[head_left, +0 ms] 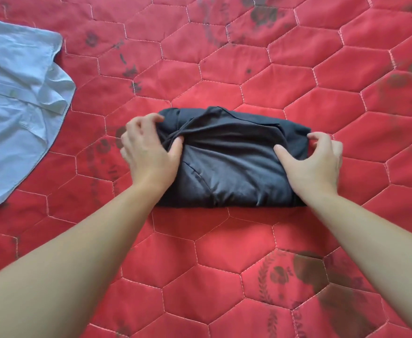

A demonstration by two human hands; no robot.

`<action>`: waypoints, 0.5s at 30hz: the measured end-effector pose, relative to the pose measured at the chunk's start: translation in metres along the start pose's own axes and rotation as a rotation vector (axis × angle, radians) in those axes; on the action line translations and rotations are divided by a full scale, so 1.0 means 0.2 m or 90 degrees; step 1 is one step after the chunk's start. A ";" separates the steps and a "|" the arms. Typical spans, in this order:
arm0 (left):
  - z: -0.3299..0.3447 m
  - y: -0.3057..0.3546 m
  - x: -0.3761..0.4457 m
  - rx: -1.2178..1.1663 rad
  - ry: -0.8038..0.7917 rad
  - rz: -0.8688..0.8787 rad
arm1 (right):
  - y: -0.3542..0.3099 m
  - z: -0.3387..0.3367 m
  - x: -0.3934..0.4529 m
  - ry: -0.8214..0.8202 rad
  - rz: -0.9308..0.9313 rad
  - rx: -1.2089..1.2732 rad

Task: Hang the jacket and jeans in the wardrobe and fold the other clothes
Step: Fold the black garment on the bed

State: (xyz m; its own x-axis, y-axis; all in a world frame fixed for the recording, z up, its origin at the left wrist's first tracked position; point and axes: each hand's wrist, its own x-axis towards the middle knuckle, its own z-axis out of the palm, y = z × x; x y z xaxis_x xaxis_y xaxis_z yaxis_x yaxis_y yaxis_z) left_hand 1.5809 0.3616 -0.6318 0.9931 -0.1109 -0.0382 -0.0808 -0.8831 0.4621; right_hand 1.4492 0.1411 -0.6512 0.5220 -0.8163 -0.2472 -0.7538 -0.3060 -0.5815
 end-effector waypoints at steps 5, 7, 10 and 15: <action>0.05 0.22 -0.20 0.022 -0.082 0.289 | -0.07 -0.01 -0.05 -0.071 0.102 0.055; 0.11 0.22 -0.26 0.125 -0.196 0.236 | -0.09 0.00 -0.05 -0.116 0.159 0.105; 0.18 0.16 -0.27 0.198 -0.267 0.224 | -0.10 0.01 -0.02 -0.195 0.202 0.190; 0.20 0.17 -0.26 0.130 -0.263 0.194 | -0.13 -0.03 -0.03 -0.337 0.224 0.205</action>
State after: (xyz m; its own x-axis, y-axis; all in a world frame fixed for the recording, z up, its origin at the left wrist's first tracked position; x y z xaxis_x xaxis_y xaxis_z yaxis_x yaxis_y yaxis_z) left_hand 1.5228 0.3196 -0.6487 0.8099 -0.5079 -0.2934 -0.4146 -0.8495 0.3262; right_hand 1.4622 0.1505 -0.6296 0.4542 -0.4669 -0.7587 -0.8009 0.1590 -0.5773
